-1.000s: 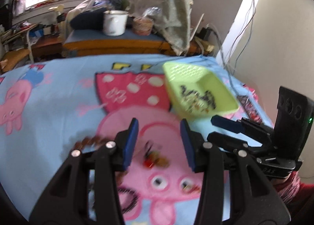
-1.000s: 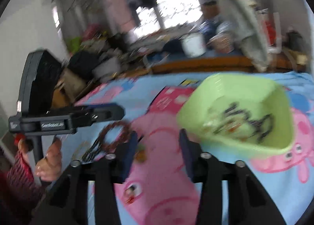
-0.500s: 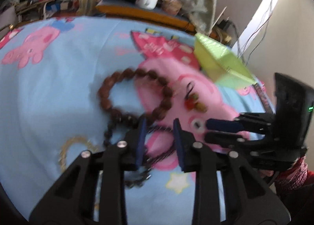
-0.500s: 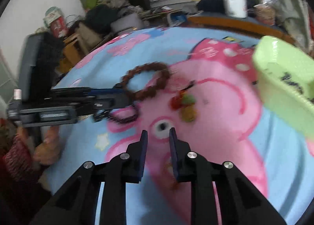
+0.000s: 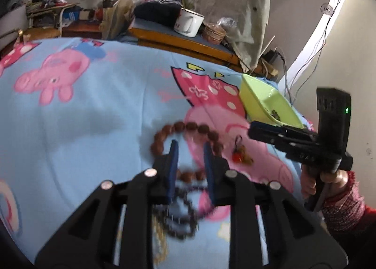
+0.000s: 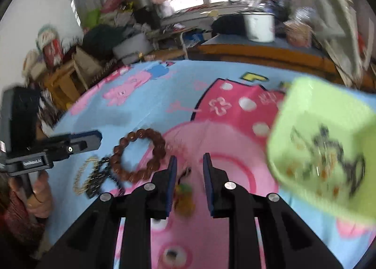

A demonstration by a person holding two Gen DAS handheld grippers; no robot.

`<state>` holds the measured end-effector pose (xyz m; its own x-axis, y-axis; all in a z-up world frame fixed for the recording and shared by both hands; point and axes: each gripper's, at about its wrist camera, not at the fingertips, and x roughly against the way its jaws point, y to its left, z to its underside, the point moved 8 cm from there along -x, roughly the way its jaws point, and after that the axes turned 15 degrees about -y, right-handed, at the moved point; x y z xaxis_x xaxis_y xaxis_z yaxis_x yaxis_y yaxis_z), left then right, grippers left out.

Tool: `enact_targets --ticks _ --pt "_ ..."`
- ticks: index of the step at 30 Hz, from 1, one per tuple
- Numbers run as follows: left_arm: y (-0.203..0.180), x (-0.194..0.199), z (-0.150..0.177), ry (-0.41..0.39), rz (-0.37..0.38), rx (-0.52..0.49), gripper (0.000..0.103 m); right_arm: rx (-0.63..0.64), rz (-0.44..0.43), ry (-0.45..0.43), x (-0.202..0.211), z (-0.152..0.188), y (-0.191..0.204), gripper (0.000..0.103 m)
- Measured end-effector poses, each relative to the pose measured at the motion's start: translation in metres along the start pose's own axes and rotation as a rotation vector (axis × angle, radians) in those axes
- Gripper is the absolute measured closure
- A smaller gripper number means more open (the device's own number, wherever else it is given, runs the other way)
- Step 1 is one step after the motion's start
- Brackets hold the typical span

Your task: Organize jewelry

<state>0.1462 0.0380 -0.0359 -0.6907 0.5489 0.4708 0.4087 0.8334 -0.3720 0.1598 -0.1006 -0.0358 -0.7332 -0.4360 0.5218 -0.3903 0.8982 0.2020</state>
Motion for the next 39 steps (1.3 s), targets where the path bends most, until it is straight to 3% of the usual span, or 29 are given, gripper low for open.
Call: enact_targets --ticks 3,5,9,14,20,22,29,39 --pt "-0.003 -0.03 0.004 0.064 -0.016 -0.026 0.082 0.072 0.0 0.069 -0.024 0.0 0.001 0.103" --pt "0.006 -0.045 0.016 0.121 -0.096 -0.066 0.083 0.113 -0.013 0.121 -0.037 0.006 0.004 0.103" --pt "0.027 -0.042 0.015 0.085 -0.241 -0.141 0.083 0.179 -0.053 0.173 -0.051 0.018 0.019 0.103" --pt "0.05 -0.031 0.009 0.051 -0.281 -0.057 0.083 0.123 -0.073 0.168 -0.056 0.018 0.017 0.103" --pt "0.048 -0.017 0.005 0.014 -0.258 -0.015 0.082 0.068 -0.05 0.114 -0.042 0.021 0.017 0.103" --pt "0.043 -0.008 0.001 -0.017 -0.234 0.008 0.077 0.014 -0.066 0.079 -0.034 0.017 0.018 0.103" --pt "0.01 0.023 -0.011 -0.115 -0.145 0.009 0.057 -0.052 -0.125 -0.117 0.017 -0.023 0.036 0.103" --pt "-0.024 0.032 -0.026 -0.145 -0.03 0.011 0.053 -0.1 -0.162 -0.324 0.105 -0.064 0.026 0.103"
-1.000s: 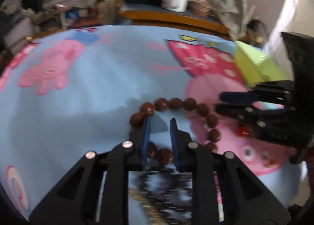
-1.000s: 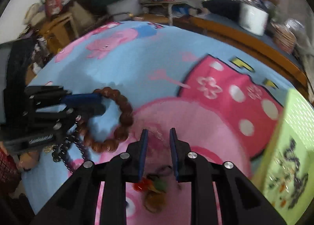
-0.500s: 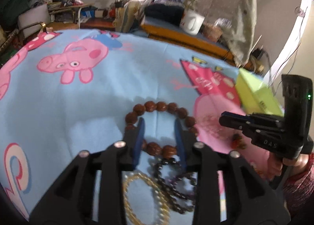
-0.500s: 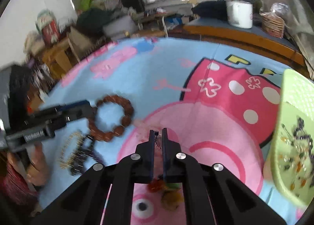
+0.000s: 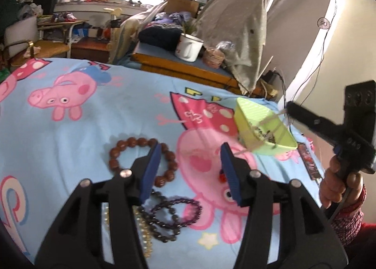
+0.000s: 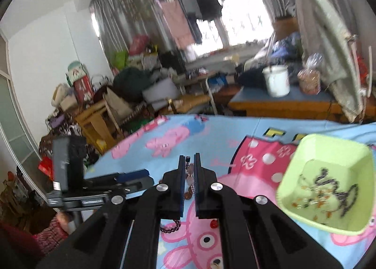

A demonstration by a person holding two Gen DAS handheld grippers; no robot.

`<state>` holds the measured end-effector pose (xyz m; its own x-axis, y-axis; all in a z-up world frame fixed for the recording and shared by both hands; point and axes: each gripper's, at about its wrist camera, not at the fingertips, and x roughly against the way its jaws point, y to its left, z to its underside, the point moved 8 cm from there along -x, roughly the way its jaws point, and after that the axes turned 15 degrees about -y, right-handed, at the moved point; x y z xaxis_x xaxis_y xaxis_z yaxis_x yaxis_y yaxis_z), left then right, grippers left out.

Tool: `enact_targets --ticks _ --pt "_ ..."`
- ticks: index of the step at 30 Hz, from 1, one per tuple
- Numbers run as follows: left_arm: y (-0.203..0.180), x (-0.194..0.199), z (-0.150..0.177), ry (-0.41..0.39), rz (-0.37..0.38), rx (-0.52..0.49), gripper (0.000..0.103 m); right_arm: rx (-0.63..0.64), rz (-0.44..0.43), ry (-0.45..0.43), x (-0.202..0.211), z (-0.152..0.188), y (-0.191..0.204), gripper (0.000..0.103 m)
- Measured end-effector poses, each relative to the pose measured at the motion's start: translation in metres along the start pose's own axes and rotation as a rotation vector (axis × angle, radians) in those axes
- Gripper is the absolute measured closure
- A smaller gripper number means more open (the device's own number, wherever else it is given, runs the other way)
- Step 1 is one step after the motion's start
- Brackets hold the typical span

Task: Organize jewelry
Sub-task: 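Carry the strand over the green basket and open the right tool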

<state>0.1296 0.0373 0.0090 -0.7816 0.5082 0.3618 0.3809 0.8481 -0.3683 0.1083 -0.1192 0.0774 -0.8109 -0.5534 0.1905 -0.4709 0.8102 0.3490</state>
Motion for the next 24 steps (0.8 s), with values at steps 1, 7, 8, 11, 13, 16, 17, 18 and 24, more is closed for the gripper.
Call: enact_targets --ticks 1,7,8,11,13,16,17,18,24 --pt "-0.002 0.0 -0.001 -0.003 0.003 0.0 0.053 0.0 0.001 -0.023 0.01 -0.008 -0.001 0.103" --pt "-0.018 0.002 -0.003 -0.008 0.046 -0.022 0.053 -0.01 0.041 -0.123 0.062 -0.036 -0.015 0.103" --pt "-0.02 0.001 -0.003 -0.007 0.052 -0.027 0.053 -0.017 0.051 -0.137 0.07 -0.038 -0.019 0.103" --pt "-0.036 -0.003 0.0 0.007 0.099 -0.045 0.052 -0.045 0.088 -0.179 0.095 -0.04 -0.031 0.103" --pt "-0.048 -0.008 0.006 0.026 0.126 -0.069 0.052 -0.062 0.108 -0.195 0.109 -0.039 -0.04 0.103" --pt "-0.072 -0.021 0.023 0.073 0.174 -0.098 0.041 -0.095 0.137 -0.167 0.117 -0.021 -0.055 0.103" --pt "-0.08 -0.024 0.029 0.09 0.188 -0.11 0.041 -0.108 0.155 -0.139 0.118 -0.009 -0.062 0.103" --pt "-0.086 -0.027 0.034 0.103 0.2 -0.118 0.041 -0.125 0.173 -0.108 0.117 0.005 -0.069 0.103" --pt "-0.137 -0.048 0.068 0.202 0.289 -0.196 0.041 -0.131 0.326 0.088 0.129 0.085 -0.106 0.103"
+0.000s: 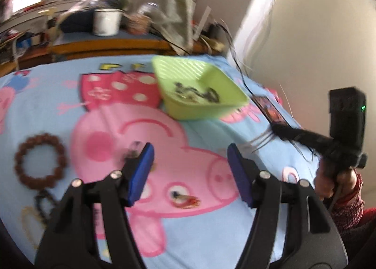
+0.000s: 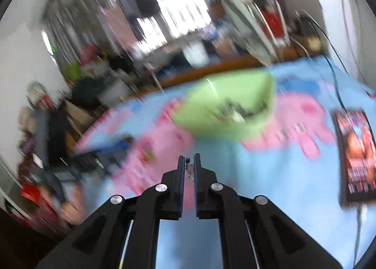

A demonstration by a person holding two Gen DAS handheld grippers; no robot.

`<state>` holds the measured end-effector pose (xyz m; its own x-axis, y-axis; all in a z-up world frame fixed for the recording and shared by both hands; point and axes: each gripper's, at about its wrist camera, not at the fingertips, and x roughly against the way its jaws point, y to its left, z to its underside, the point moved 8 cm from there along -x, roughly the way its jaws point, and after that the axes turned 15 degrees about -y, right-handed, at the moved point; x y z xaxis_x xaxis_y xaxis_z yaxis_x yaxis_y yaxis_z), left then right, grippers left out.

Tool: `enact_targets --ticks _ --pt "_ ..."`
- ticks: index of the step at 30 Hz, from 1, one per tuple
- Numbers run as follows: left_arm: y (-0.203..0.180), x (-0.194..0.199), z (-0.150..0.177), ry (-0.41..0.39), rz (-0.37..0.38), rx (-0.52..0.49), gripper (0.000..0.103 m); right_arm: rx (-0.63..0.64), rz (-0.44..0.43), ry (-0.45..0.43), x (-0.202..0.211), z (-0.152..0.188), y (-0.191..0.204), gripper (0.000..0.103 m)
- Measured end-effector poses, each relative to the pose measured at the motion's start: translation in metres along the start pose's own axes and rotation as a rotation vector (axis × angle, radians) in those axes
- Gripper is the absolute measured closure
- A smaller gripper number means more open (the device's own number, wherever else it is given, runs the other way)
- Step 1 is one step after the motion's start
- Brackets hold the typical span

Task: Organize jewelry
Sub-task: 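Carry the strand over the green basket and open the right tool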

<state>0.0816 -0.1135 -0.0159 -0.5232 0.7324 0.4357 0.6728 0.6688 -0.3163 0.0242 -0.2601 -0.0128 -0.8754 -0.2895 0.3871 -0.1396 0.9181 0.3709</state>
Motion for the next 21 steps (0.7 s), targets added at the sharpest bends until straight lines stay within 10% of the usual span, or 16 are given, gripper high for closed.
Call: enact_targets --ticks 5,15,18,21 --pt "-0.037 -0.033 0.021 0.09 0.064 -0.096 0.035 0.16 0.089 0.047 0.012 0.041 -0.013 0.078" --pt "-0.058 -0.083 0.048 0.223 0.083 -0.135 0.036 0.436 0.144 0.154 -0.016 0.061 -0.009 0.072" --pt "-0.056 -0.087 0.047 0.234 0.102 -0.113 0.08 0.42 0.122 0.176 -0.025 0.059 -0.013 0.071" --pt "-0.048 -0.087 0.047 0.256 0.155 -0.008 0.092 0.419 0.103 0.184 -0.033 0.056 -0.013 0.071"
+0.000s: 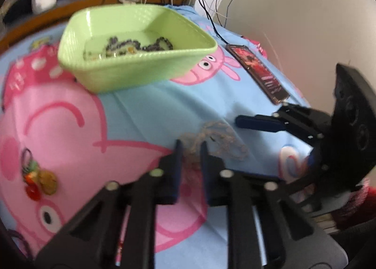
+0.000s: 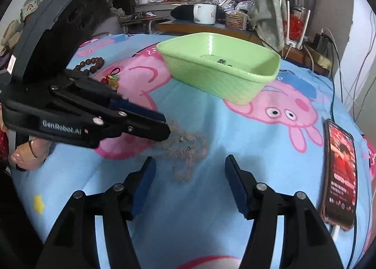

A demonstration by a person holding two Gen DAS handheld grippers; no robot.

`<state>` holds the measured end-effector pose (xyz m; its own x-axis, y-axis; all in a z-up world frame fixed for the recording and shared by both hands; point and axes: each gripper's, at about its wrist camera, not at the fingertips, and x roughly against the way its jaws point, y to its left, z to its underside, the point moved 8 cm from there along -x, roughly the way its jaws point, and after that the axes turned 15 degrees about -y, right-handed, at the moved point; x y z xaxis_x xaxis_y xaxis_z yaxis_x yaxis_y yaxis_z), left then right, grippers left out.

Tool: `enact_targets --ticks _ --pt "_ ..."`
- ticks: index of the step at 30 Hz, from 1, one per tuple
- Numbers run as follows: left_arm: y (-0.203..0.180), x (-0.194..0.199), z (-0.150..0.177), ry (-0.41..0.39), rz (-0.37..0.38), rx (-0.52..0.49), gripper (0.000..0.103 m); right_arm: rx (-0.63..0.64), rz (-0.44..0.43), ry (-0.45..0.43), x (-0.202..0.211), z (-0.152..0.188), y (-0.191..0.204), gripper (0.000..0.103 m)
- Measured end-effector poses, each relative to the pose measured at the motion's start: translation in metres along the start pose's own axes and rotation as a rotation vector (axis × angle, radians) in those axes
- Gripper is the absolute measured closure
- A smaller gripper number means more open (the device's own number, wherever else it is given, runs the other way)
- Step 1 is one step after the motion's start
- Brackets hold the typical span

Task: Organize jewelry
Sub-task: 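Carry the strand over the green basket and open the right tool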

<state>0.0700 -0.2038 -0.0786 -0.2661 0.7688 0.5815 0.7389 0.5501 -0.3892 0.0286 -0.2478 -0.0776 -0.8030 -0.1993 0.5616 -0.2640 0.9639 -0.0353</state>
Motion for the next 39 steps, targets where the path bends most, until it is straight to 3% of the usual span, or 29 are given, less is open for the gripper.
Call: enact_targets --ticks 3,5,12,17,29,35,39 --pt "0.008 0.002 -0.001 -0.004 0.023 0.068 0.094 0.014 -0.023 0.001 -0.006 -0.004 0.004 0.075" --pt "0.014 0.004 -0.001 -0.01 0.026 0.096 0.094 0.002 -0.072 -0.004 -0.008 -0.009 0.009 0.103" --pt "0.016 0.022 -0.012 -0.052 0.052 0.138 0.095 -0.108 -0.152 -0.054 -0.007 -0.028 0.018 0.103" --pt "0.008 0.044 -0.036 -0.12 0.059 0.123 0.098 -0.166 -0.159 -0.181 0.011 -0.063 0.02 0.103" --pt "0.004 0.082 -0.13 -0.28 0.022 0.034 0.098 -0.216 -0.192 -0.382 0.026 -0.165 -0.003 0.103" --pt "0.004 0.073 -0.174 -0.324 0.011 0.009 0.098 -0.2 -0.159 -0.404 0.02 -0.201 -0.031 0.103" --pt "0.016 0.046 -0.181 -0.297 -0.006 0.037 0.098 -0.253 -0.124 -0.382 -0.002 -0.194 -0.051 0.103"
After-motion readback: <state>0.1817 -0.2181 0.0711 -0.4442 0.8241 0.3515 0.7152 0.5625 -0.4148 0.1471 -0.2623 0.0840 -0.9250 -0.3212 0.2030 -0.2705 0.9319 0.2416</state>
